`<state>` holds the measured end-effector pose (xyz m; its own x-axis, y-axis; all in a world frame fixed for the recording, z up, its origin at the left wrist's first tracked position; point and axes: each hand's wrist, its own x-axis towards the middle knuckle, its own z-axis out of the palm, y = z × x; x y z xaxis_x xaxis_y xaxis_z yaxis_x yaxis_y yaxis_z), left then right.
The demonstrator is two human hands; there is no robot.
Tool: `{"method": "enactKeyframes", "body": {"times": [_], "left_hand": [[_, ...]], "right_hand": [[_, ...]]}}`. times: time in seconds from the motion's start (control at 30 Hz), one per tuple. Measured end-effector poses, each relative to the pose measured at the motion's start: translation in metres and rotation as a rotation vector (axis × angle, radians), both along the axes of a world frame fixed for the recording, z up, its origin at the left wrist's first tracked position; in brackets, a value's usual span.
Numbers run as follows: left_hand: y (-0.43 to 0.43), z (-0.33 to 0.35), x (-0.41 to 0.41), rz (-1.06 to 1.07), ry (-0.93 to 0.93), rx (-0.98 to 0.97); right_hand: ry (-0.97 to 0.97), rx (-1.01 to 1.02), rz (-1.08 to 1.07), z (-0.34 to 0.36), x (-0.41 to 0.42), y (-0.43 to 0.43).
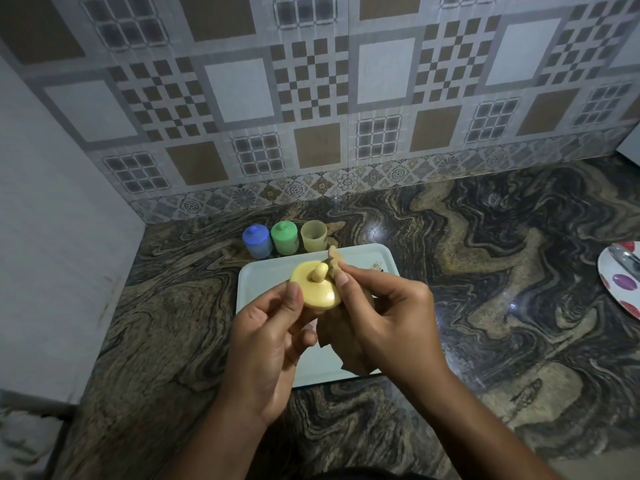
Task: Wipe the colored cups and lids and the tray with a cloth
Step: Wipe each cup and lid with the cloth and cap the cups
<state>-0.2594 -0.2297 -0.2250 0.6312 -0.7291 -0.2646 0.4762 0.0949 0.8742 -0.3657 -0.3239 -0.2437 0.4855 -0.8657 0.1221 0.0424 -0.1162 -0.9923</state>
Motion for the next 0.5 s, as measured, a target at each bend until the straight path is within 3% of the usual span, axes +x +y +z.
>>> {"method": "enactKeyframes", "body": {"times": [0.2,0.33,0.5], "left_hand": [[-0.0026,-0.0003,0.0010,0.054,0.047,-0.031],[0.0011,-0.0023,-0.0052,-0.082,-0.099,-0.169],[0.0015,0.0015,-0.0057,-0.025,-0.013,-0.065]], "right_hand": [[-0.041,0.051,0.050,-0.0024,0.0025,0.0047],[-0.088,0.060,0.044,-0.0035,-0.0001,0.0062],[-0.068,0.007,-0.003,-0.0036,0.0019,0.0026]]}}
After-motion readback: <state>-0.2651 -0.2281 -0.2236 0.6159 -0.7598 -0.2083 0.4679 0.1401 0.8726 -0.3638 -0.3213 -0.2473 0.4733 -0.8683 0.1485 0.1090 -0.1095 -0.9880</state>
